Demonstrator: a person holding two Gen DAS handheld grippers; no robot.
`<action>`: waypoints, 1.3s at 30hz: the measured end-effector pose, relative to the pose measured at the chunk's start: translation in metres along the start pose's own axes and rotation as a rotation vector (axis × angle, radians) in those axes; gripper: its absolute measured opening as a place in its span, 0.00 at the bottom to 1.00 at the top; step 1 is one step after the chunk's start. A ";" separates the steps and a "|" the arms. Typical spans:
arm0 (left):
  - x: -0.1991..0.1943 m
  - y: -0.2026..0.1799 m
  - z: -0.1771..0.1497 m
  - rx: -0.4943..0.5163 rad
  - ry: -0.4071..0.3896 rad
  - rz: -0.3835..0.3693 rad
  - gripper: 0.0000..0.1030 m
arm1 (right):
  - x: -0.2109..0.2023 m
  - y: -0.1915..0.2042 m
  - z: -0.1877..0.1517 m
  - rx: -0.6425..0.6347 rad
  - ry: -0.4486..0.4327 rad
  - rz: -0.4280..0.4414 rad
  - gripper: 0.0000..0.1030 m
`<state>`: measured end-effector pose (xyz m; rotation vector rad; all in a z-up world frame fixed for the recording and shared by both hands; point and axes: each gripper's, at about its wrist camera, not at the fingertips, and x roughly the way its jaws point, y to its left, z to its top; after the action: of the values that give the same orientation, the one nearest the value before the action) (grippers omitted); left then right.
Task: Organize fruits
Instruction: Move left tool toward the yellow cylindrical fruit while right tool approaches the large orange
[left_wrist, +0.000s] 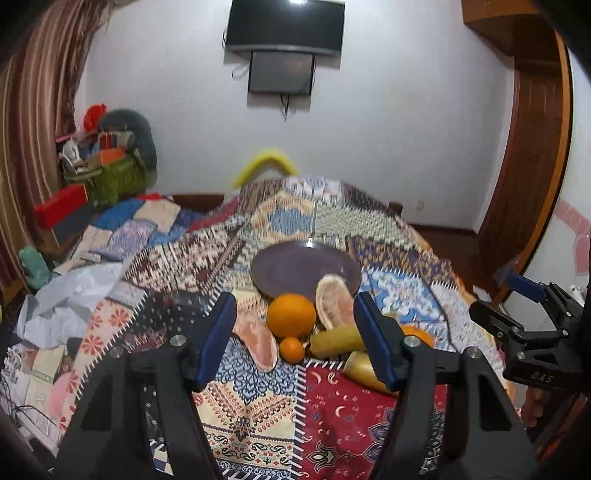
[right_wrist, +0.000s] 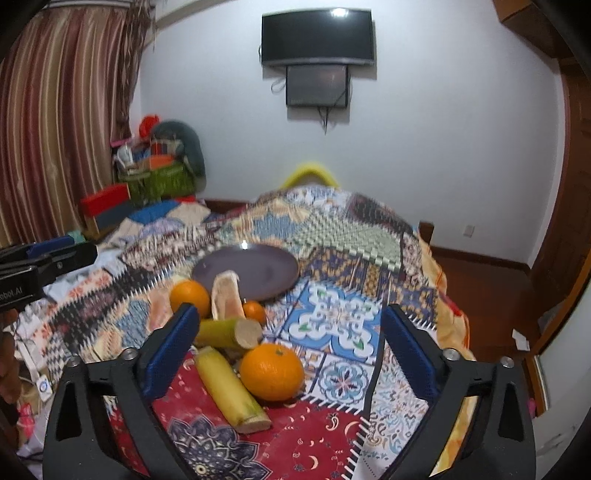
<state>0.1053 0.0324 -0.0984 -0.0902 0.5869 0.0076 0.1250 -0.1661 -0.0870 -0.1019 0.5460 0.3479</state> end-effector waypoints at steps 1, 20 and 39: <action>0.007 0.001 -0.002 0.000 0.019 -0.003 0.64 | 0.006 -0.001 -0.002 0.001 0.025 0.010 0.88; 0.094 -0.024 -0.048 0.029 0.284 -0.087 0.60 | 0.063 -0.026 -0.051 0.071 0.295 0.097 0.79; 0.103 -0.030 -0.058 -0.002 0.396 -0.083 0.66 | 0.064 -0.007 -0.073 -0.031 0.382 0.203 0.78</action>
<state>0.1598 -0.0049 -0.2009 -0.1187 0.9788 -0.0921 0.1424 -0.1675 -0.1823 -0.1447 0.9324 0.5401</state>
